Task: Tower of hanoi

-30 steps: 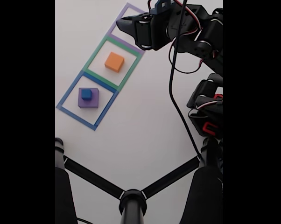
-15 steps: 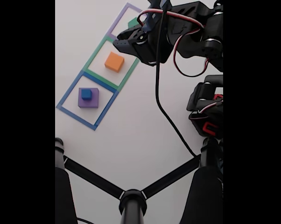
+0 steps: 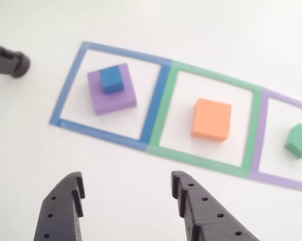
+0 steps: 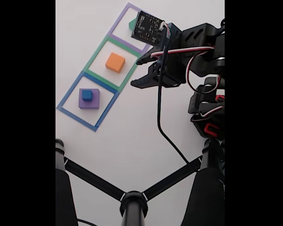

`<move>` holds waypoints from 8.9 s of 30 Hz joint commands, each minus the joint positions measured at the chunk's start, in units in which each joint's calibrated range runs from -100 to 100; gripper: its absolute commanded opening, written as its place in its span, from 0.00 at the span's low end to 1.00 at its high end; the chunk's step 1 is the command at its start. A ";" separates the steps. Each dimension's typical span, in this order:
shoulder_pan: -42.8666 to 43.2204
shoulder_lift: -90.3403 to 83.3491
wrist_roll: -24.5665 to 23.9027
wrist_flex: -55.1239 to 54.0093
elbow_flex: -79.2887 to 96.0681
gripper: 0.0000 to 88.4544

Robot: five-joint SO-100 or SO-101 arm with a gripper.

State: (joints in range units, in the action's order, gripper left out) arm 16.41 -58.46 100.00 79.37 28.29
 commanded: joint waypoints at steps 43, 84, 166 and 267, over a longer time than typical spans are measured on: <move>2.91 43.48 0.00 -123.61 52.45 0.46; 6.35 72.33 0.00 -132.75 33.64 0.39; -23.85 15.43 0.00 6.46 -32.15 0.04; -37.04 68.16 0.00 -129.35 36.28 0.31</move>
State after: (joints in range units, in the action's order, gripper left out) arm -19.85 11.44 100.00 -48.31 65.97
